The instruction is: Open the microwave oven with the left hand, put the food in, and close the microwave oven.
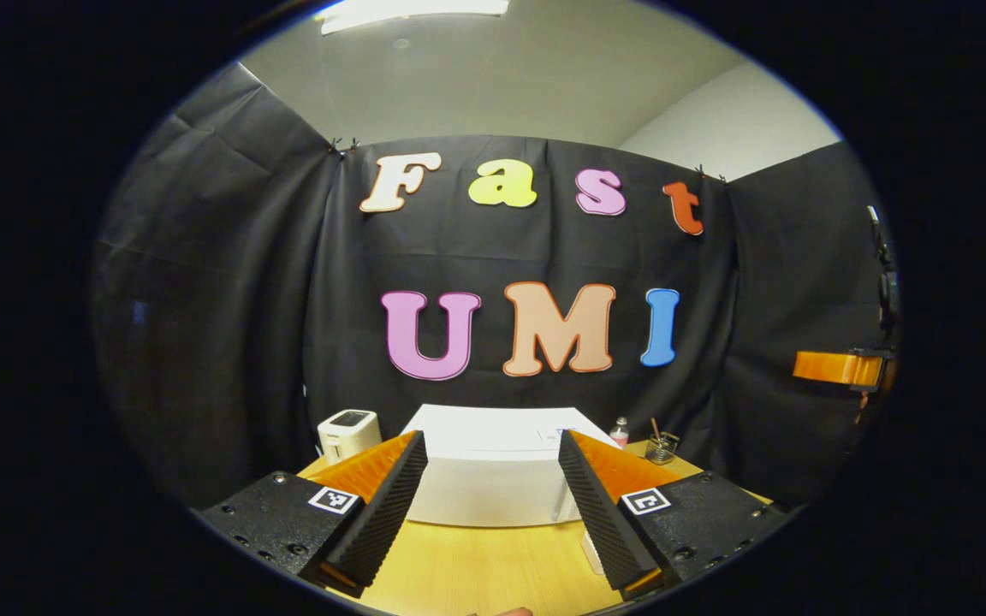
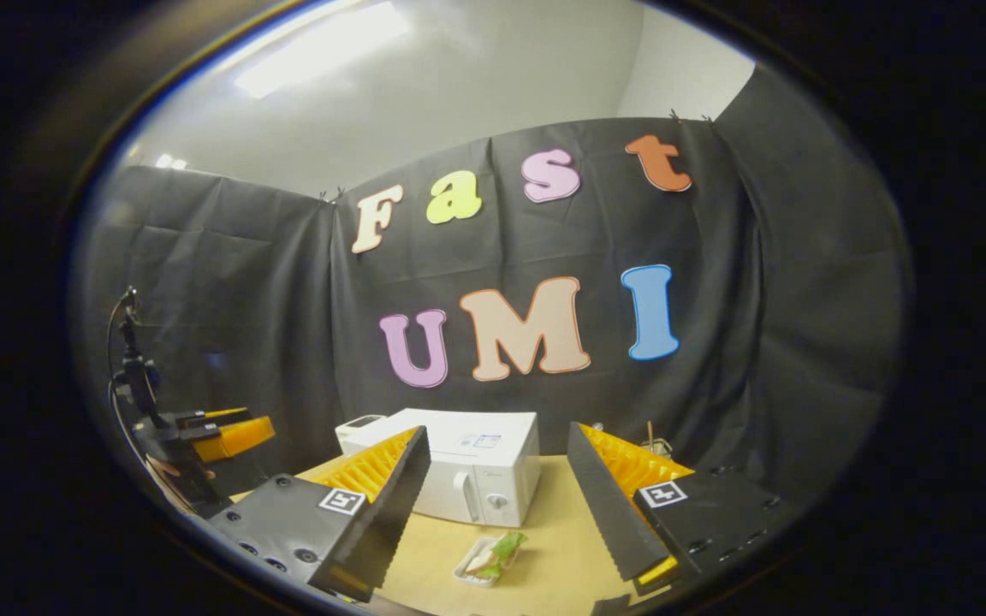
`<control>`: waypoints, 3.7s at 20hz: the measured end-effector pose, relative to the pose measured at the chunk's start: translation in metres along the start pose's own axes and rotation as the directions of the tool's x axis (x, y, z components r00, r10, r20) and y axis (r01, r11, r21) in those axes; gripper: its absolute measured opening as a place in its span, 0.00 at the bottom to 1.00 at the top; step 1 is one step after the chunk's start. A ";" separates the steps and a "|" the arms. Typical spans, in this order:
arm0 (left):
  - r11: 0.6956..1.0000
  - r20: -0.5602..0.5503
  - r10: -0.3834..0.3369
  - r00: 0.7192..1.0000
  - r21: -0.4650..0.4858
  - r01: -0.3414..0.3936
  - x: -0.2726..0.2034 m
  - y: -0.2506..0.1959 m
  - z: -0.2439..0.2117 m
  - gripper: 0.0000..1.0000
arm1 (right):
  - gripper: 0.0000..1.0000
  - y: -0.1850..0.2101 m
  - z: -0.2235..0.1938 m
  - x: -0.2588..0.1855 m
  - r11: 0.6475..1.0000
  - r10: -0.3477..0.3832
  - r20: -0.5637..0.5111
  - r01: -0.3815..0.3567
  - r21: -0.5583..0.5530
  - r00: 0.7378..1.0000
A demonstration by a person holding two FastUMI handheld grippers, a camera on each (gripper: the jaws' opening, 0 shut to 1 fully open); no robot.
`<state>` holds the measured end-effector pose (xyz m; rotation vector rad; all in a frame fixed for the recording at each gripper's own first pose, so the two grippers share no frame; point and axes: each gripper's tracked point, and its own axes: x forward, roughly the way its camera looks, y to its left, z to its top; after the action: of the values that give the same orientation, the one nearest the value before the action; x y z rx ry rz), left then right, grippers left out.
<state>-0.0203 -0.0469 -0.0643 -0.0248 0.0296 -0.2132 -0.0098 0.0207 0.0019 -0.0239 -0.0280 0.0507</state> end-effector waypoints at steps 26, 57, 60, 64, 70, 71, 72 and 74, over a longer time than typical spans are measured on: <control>0.984 -0.057 -0.148 0.987 -0.108 0.141 0.154 -0.079 -0.226 0.96 | 0.91 -0.041 0.015 -0.010 0.999 -0.052 0.047 0.051 0.017 0.998; 0.996 -0.200 -0.075 0.977 0.034 0.084 0.233 -0.095 -0.306 0.19 | 0.91 -0.082 -0.033 -0.011 0.994 -0.106 -0.033 0.107 0.017 0.994; 0.996 -0.202 -0.069 0.977 0.034 0.077 0.231 -0.094 -0.305 0.13 | 0.91 -0.087 -0.036 -0.008 0.992 -0.121 -0.038 0.122 0.029 0.992; 1.000 -0.183 -0.021 0.983 -0.013 0.019 0.229 -0.093 -0.306 0.10 | 0.91 -0.090 -0.045 -0.006 0.991 -0.128 -0.051 0.129 0.022 0.990; 0.997 -0.162 -0.073 0.984 -0.025 0.070 0.163 -0.086 -0.297 0.09 | 0.92 -0.079 -0.065 0.008 0.994 -0.105 -0.078 0.106 0.007 0.991; 0.995 -0.181 -0.097 0.979 -0.028 0.093 0.151 -0.084 -0.300 0.09 | 0.92 -0.073 -0.070 0.012 0.996 -0.089 -0.081 0.090 0.009 0.993; 0.993 -0.180 -0.118 0.977 -0.028 0.115 0.143 -0.082 -0.298 0.11 | 0.92 -0.066 -0.073 0.015 0.997 -0.074 -0.081 0.076 0.017 0.994; 0.990 -0.180 -0.139 0.974 -0.023 0.137 0.128 -0.077 -0.296 0.13 | 0.92 -0.055 -0.082 0.020 0.998 -0.049 -0.090 0.052 0.032 0.995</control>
<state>0.0790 -0.1553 -0.3613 -0.0176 0.2113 -0.3540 0.0150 -0.0350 -0.0779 0.0089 0.0612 -0.0003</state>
